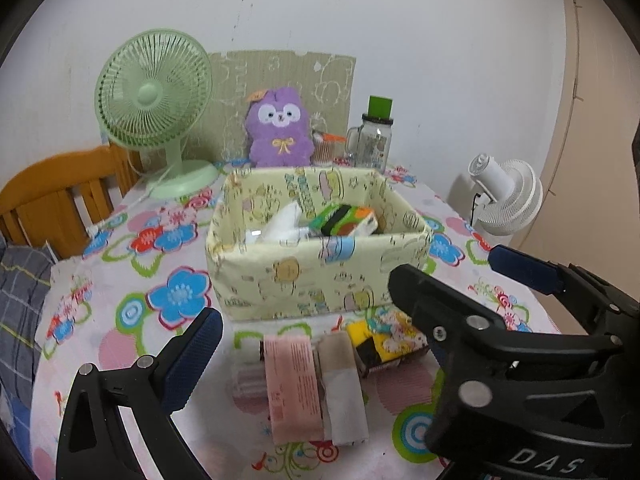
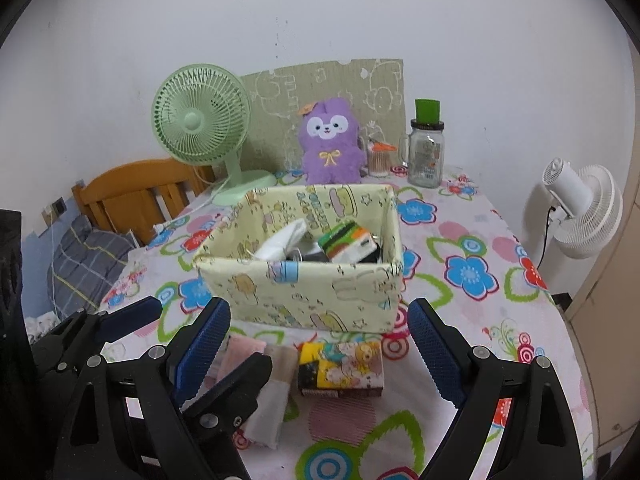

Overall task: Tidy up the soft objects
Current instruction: 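Withdraw both grippers from the box toward the remaining items, then grasp the yellow bear-print pack with the right gripper while the left gripper grasps the pink packet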

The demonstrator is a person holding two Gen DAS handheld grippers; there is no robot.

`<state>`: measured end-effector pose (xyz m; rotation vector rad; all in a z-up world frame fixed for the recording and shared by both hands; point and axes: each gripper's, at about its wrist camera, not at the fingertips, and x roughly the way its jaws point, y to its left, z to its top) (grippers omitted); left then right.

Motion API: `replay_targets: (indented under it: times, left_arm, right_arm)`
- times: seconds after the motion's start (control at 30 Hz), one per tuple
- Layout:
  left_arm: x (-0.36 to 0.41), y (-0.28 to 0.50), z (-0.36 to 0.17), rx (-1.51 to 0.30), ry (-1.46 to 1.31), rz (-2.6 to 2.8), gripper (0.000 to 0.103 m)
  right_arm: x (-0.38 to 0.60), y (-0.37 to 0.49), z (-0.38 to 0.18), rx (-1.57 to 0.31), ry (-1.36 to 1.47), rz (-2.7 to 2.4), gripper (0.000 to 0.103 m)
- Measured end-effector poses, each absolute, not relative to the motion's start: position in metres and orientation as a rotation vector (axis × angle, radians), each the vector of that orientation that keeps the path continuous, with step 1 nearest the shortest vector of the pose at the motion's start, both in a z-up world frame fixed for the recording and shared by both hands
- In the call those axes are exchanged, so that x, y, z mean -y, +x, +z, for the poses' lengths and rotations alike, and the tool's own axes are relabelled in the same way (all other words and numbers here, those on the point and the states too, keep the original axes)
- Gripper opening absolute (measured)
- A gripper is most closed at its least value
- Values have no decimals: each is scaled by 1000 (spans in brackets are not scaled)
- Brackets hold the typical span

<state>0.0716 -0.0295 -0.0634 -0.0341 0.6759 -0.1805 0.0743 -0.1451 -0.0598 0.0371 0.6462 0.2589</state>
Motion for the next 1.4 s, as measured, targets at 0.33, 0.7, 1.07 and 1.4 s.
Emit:
replay_targets:
  times: [0.33,0.7,1.07,1.4]
  left_arm:
    - [28,66,-82,-712,-35,-166,103]
    - [26,65,-99,-746,-36,-159,103]
    - [18,75,-113,-784,-43,-131,101]
    - [12,89,-128,-819,-7,-71,95]
  right_arm:
    - [150,69,-78,-675,36,262,92]
    - [152,71,-96,-715,40,252,92]
    - [146,82,-111,-754,30,253,92]
    - [143,98,-130,-811,23,228,92]
